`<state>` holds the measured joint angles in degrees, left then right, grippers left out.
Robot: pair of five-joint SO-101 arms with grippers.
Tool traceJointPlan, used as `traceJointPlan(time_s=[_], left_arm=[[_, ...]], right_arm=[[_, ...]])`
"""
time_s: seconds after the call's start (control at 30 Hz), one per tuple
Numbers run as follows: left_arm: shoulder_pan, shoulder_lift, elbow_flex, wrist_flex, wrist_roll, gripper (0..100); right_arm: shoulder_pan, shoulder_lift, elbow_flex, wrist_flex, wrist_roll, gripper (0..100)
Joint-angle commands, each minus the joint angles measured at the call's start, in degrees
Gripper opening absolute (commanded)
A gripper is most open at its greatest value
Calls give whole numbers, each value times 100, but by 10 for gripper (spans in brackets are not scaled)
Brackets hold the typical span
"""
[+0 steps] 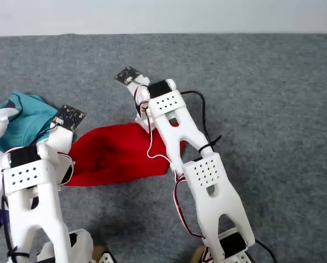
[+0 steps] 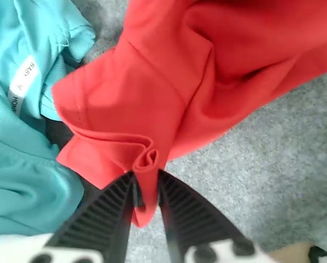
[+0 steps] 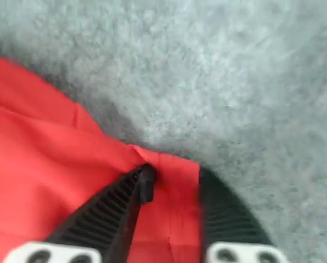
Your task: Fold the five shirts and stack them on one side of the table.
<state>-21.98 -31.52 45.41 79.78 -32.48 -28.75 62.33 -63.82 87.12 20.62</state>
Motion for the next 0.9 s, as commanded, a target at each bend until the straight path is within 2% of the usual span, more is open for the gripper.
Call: traceJointPlan(time_s=[0.0,0.2,0.27,0.4,0.53,0.87], left_arm=[[0,-158,-75,-114,26,5],[-26,-167,-673,-149,70,5],[-9,-167,-998,-149,343,5],[9,-167,-1648,-176,774,5],[62,-123,-2325,-246,1046,5],[677,-123,-3029,-1503,1908,5]], right_arm=[[101,-92,-888,268,343,6],[330,-92,-2769,971,510,9],[382,-92,-3288,1235,712,9],[629,-602,-3253,1420,818,9],[1015,-1209,-3253,1156,914,9],[1798,-2343,-3253,1112,1037,9]])
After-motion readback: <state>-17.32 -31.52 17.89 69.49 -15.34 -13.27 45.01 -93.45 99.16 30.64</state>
